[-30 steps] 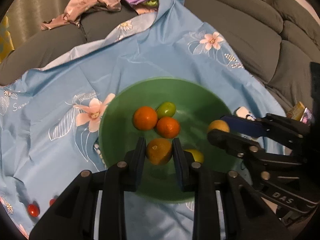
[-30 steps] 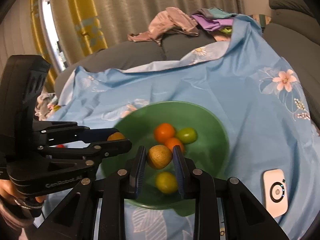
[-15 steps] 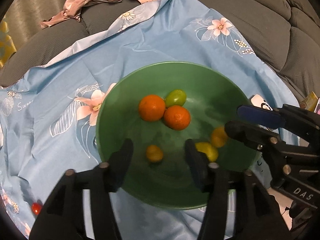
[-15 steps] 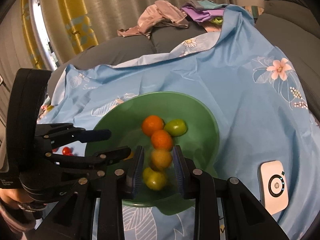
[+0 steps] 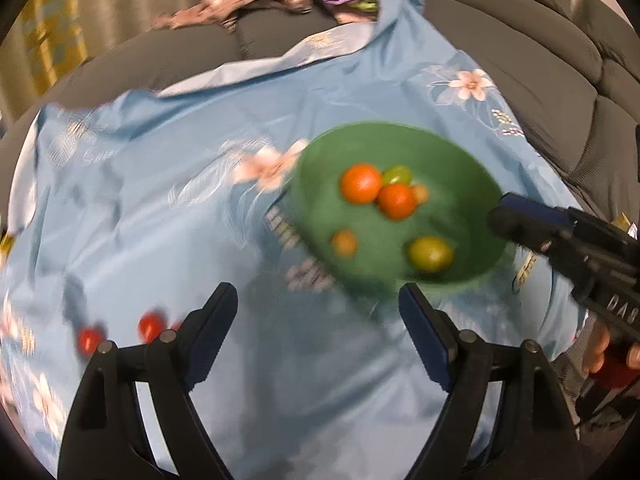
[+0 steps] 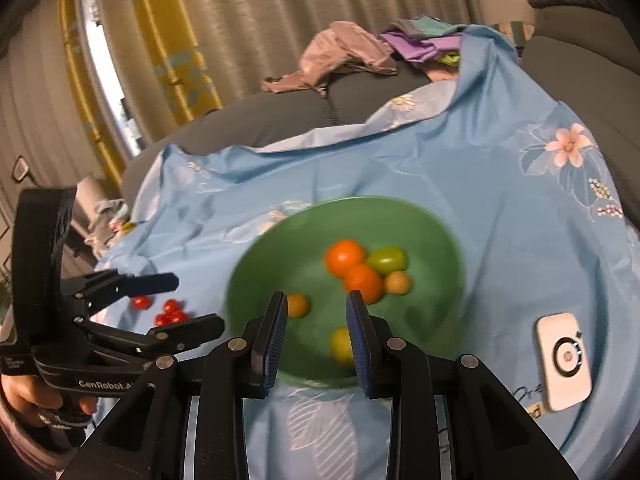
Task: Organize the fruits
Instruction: 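Lift both open tools out of the bowl toward the red cherry tomatoes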
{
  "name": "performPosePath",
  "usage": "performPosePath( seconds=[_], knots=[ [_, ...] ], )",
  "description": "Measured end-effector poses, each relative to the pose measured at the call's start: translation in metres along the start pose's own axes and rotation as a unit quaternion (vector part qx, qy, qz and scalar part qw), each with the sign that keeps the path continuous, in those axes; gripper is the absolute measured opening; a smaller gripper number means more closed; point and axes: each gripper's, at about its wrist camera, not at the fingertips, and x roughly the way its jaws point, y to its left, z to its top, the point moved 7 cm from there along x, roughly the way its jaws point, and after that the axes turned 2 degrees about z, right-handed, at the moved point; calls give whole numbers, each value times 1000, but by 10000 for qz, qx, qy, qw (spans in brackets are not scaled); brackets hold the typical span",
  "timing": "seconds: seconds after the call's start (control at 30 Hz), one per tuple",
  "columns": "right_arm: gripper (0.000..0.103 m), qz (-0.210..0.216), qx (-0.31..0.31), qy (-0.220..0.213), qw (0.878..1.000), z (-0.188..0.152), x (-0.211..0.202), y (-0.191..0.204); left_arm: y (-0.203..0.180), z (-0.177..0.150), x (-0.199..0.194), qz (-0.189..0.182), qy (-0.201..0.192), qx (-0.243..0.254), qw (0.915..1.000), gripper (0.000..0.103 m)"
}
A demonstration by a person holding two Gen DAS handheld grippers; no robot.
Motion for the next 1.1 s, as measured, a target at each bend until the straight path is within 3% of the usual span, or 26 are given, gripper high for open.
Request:
performPosePath(
  seconds=[0.37, 1.1],
  knots=[
    [30, 407, -383, 37, 9984, -13, -5, 52, 50, -63, -25, 238, 273, -755, 9965, 83],
    [30, 711, -1099, 796, 9882, -50, 30, 131, 95, -106, -39, 118, 178, -1304, 9912, 83]
  ],
)
